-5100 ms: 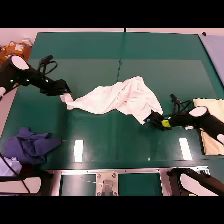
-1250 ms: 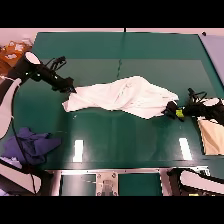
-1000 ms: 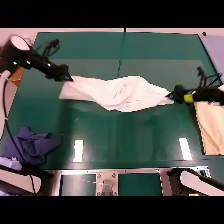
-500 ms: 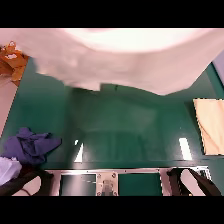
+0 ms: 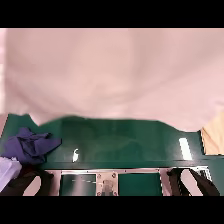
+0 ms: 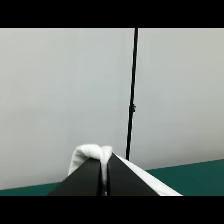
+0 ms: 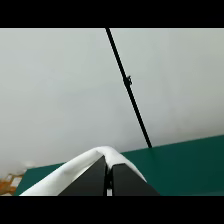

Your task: Fold the shirts.

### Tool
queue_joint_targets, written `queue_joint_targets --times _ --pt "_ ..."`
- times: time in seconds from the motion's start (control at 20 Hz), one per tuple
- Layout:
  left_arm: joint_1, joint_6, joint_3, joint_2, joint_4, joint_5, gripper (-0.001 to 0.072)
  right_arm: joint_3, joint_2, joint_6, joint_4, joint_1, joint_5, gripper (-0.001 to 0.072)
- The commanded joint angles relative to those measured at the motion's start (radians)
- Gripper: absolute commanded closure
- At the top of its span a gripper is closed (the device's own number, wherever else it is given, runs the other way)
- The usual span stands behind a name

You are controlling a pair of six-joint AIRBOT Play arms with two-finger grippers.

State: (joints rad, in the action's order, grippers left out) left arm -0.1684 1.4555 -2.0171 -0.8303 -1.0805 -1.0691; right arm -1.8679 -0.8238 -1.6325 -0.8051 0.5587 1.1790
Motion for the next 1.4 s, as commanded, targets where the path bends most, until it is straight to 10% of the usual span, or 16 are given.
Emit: queue_joint_targets --times 0.0,0.4,0.9,1.35 --pt "-0.002 0.016 0.127 -0.048 0.000 -0.007 0.0682 0.185 -0.042 0.072 0.000 -0.059 0.001 0.0698" --pt "0.051 0.001 0.555 -0.529 0.164 0.083 0.0681 0.797 -0.366 0.259 0.002 -0.196 -0.324 0.0698" --pt "0.138 -0.006 0.537 -0.864 0.292 0.530 0.0682 0.460 -0.928 0.355 0.194 -0.204 -0.356 0.0697" --pt "0.078 -0.064 0.478 -0.864 0.287 0.497 0.0682 0.208 -1.006 0.354 0.190 -0.232 -0.318 0.0697"
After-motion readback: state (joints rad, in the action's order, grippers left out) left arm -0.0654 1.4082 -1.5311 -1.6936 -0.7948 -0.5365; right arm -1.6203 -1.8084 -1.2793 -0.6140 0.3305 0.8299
